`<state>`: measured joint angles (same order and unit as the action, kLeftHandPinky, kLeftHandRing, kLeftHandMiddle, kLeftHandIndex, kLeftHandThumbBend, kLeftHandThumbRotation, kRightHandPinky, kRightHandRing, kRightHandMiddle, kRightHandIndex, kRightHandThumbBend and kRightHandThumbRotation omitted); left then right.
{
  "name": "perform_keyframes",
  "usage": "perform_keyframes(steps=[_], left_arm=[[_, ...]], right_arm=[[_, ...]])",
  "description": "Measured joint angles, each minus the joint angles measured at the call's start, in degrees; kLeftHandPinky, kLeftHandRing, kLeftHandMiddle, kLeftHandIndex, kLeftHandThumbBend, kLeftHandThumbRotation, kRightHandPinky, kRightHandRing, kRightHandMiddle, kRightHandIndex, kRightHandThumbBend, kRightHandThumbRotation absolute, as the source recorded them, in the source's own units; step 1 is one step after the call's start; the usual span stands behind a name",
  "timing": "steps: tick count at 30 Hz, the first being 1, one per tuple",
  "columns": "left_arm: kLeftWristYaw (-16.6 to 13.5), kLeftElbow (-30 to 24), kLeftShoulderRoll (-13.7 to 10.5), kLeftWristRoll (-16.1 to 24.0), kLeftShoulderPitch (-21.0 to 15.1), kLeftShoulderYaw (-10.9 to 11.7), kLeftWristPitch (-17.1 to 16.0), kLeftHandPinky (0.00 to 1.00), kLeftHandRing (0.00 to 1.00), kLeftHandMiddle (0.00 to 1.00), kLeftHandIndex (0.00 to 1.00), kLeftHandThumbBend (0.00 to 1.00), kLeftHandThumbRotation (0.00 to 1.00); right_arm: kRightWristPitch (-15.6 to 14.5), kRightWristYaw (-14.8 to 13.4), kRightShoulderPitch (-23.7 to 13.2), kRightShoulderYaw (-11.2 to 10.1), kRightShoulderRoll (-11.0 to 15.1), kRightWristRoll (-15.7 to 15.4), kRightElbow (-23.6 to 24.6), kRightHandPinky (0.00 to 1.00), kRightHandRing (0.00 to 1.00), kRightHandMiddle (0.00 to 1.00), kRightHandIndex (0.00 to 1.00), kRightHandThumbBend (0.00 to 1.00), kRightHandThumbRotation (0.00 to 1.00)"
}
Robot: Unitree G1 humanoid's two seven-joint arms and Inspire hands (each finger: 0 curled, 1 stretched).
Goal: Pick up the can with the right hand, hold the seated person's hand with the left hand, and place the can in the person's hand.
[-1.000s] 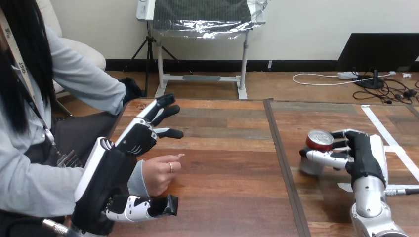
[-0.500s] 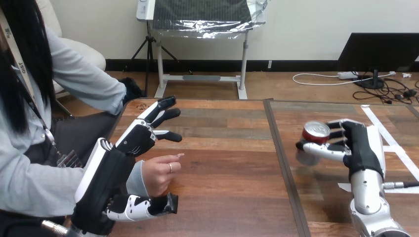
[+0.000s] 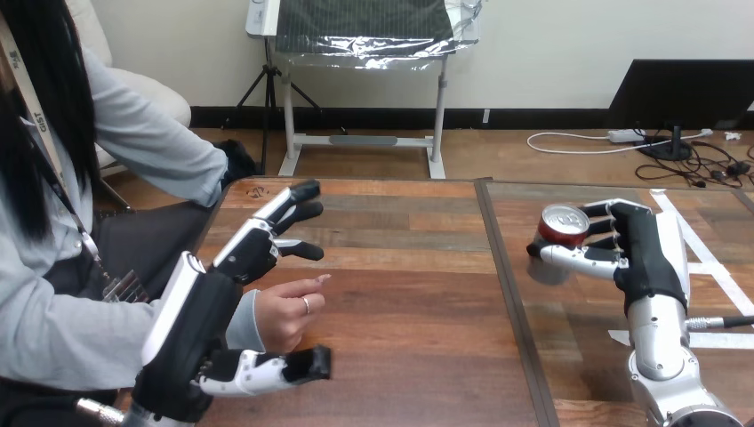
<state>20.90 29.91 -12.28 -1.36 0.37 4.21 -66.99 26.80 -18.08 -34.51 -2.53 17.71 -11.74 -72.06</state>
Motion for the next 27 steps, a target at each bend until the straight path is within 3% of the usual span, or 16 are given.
perform_keyframes(steps=[13, 27], left_arm=[[-10.64, -0.26, -1.10, 15.07, -0.50, 4.10, 3.01, 0.77, 0.89, 0.91, 0.89, 1.00, 0.49], [-15.46, -2.71, -6.00, 24.12, -0.51, 4.24, 11.13, 0.80, 0.89, 0.90, 0.89, 1.00, 0.33]], right_arm=[[0.49, 0.65, 0.06, 0.30, 0.00, -0.05, 1.98, 0.35, 0.41, 0.51, 0.53, 0.80, 0.00], [1.99, 1.45, 0.50, 0.64, -0.25, -0.12, 5.72, 0.35, 0.41, 0.51, 0.53, 0.80, 0.00]])
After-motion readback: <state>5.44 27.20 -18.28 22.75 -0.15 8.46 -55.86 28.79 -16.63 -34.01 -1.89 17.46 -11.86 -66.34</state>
